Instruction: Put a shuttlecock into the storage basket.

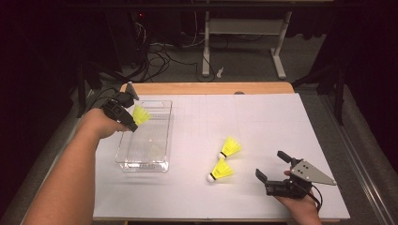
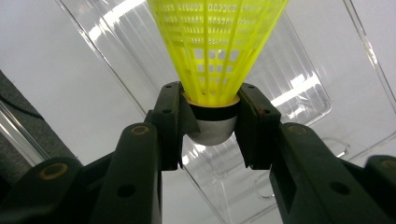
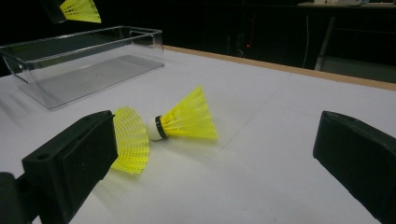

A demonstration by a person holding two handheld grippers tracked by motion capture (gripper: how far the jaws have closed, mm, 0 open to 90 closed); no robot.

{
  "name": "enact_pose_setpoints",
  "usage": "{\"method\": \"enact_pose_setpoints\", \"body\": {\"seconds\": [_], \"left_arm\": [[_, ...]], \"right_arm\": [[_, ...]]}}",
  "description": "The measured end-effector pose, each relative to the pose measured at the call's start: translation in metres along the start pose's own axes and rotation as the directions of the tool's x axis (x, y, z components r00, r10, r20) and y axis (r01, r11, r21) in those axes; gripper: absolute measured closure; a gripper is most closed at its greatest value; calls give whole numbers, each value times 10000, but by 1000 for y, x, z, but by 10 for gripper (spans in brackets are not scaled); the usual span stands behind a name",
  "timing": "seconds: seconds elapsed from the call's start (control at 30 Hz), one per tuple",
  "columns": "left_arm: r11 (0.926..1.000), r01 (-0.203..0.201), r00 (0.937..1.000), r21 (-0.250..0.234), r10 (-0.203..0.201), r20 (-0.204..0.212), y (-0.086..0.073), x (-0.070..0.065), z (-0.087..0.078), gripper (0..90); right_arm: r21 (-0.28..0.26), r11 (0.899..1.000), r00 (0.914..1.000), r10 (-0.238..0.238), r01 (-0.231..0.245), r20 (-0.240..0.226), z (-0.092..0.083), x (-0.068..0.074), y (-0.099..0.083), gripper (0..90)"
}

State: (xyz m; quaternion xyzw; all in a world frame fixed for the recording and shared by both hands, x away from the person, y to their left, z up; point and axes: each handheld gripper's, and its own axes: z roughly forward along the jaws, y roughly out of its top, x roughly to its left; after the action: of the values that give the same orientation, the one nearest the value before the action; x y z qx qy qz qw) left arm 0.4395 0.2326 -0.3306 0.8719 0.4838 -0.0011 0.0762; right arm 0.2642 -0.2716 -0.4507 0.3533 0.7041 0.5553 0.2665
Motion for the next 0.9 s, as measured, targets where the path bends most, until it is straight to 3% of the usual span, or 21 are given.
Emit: {"method": "enact_pose_setpoints", "body": {"seconds": [0.07,0.27,0.3,0.5,0.9], "left_arm": [[9999,76,9999,-80,-75,141,0,2,4,648],[9997,246,9997,64,-245,-61,-4,9,17,648],[9994,329,9994,64,-330,98,-5,11,20,648],[9988,462,9989,157,-463,24,-7,15,29,648],[9988,432,9990,217,-429,-150,-1,13,41,648]], "right_arm": [[12,10000,10000,-4,4,2,0,0,0,6],[22,10000,10000,4,-4,-20,0,0,0,5],[28,10000,10000,7,-7,-26,0,0,0,5],[75,10000,10000,-16,16,-42,1,1,-1,5],[98,9999,10000,-21,21,-54,1,1,-1,6]]}}
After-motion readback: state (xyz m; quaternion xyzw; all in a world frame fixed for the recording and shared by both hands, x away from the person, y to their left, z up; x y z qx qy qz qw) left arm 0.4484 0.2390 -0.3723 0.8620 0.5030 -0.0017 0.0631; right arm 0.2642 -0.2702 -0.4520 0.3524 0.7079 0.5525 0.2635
